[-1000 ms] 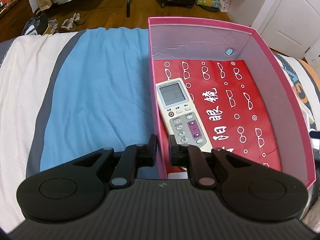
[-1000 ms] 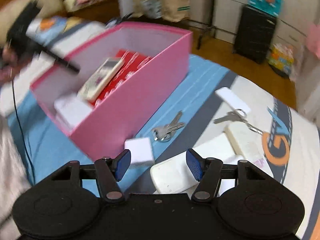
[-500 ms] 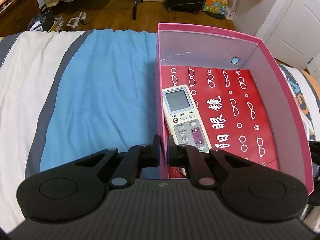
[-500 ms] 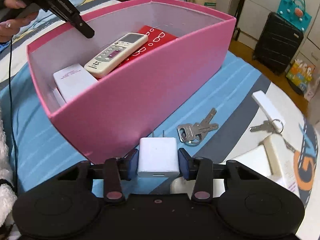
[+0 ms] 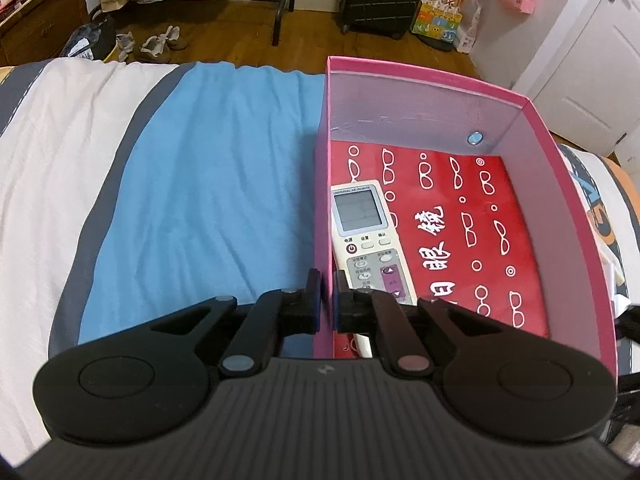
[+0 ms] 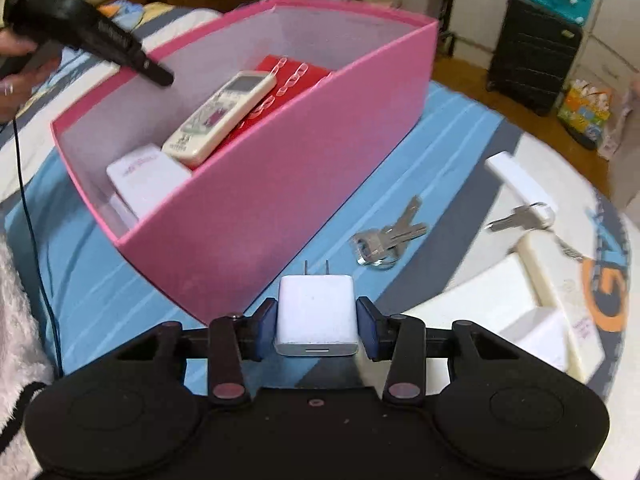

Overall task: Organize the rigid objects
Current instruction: 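Grasp the small white charger plug with the right tool, then drop the white charger plug into the pink box with the right tool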

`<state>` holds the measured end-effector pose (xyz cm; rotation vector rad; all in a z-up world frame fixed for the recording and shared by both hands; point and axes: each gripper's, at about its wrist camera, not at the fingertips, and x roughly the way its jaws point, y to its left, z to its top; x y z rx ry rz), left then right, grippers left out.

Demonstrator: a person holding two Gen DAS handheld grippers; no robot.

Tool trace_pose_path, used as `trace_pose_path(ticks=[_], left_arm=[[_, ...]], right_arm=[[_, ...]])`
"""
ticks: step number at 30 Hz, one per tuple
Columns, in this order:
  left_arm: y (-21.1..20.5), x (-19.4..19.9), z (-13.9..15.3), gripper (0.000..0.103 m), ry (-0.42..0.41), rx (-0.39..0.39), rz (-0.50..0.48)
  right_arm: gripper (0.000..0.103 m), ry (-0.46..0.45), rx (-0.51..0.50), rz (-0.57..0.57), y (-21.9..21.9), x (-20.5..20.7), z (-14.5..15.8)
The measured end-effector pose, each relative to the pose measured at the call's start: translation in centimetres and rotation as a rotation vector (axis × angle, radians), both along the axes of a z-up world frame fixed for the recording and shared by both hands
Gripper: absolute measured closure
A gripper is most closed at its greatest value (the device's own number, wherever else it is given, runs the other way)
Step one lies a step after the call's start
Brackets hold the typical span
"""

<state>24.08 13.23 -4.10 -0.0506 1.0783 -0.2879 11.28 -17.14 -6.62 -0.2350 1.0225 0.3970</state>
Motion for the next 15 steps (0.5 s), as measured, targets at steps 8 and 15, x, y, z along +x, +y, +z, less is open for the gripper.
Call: trace_pose_path(ticks=[8,15], left_arm=[[-0.3,-0.1,0.0,0.099,-0.003,0.02,-0.009],[-0.3,-0.1,0.1,0.098,-0.004,0.024,-0.021]], right_arm=[[0.055,-0.263,0.155,-0.108,-1.7,-2.0,7.8],[0.056,-0.277,0.146,0.192,8.4,0.0,10.3]])
